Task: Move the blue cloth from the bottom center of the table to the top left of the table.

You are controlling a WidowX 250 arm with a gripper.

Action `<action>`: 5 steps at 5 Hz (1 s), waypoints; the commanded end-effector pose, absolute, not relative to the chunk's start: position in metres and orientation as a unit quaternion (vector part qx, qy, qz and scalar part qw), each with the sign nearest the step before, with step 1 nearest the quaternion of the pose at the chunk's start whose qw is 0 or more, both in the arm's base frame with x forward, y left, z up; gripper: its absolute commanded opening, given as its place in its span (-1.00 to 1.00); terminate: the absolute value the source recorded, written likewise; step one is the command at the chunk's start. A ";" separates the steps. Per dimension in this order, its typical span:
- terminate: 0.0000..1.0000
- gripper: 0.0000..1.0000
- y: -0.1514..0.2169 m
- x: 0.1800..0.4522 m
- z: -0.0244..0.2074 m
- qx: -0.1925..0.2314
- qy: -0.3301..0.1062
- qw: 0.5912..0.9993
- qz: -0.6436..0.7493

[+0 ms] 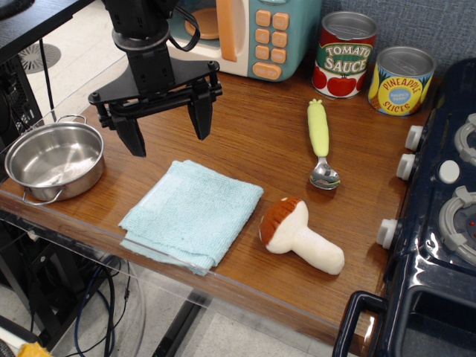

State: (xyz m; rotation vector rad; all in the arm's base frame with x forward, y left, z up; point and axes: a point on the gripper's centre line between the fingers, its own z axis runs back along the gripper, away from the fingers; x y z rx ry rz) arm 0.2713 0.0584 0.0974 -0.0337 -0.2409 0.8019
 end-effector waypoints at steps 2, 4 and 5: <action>-1.00 1.00 0.050 0.265 0.089 0.008 -0.113 0.920 0.375; -1.00 1.00 0.045 0.252 0.046 0.035 -0.087 0.932 0.349; -1.00 1.00 0.044 0.253 0.026 0.040 -0.079 0.937 0.337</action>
